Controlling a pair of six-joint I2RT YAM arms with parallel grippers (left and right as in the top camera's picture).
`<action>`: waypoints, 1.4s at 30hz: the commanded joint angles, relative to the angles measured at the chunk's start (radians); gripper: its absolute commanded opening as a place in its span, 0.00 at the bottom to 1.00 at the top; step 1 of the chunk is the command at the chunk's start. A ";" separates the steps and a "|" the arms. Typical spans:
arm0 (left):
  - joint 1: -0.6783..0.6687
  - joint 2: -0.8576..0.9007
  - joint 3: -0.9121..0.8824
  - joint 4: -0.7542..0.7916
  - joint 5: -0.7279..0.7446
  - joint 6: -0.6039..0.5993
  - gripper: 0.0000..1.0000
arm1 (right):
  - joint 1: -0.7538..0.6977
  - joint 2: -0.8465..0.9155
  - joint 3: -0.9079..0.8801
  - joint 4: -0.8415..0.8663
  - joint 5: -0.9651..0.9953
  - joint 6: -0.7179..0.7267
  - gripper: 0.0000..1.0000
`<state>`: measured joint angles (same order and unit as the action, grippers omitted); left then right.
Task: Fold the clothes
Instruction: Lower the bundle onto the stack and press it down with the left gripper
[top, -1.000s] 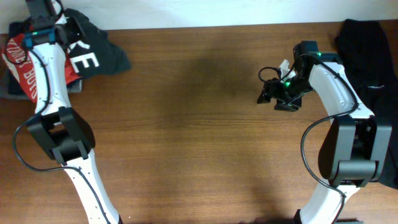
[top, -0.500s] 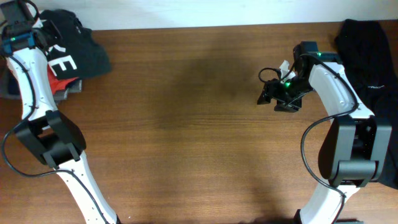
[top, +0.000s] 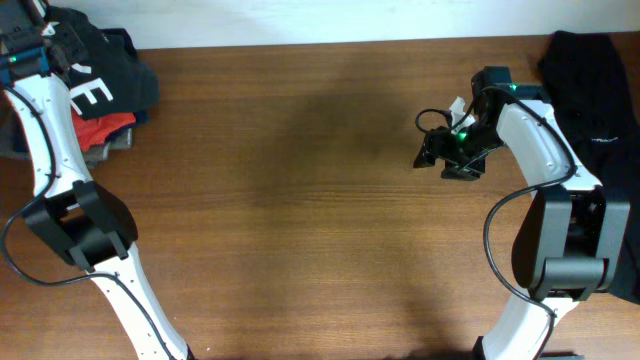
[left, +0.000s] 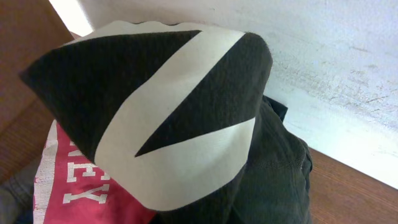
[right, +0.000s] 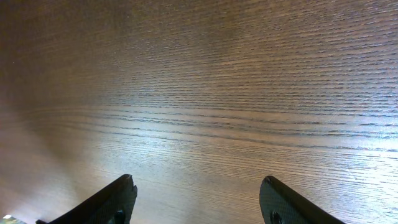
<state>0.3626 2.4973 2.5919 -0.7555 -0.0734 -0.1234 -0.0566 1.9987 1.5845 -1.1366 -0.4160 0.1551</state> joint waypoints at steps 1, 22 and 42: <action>0.013 -0.001 0.064 0.005 -0.028 0.012 0.02 | -0.003 0.004 -0.005 -0.001 0.002 0.004 0.69; 0.052 -0.001 0.096 -0.024 -0.030 0.012 0.05 | -0.003 0.004 -0.005 -0.016 0.002 0.004 0.69; 0.123 0.077 0.079 -0.042 -0.061 0.013 0.24 | -0.003 0.004 -0.004 -0.046 -0.025 0.004 0.68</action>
<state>0.4686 2.5309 2.6614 -0.8040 -0.1093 -0.1238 -0.0566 1.9987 1.5845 -1.1755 -0.4278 0.1574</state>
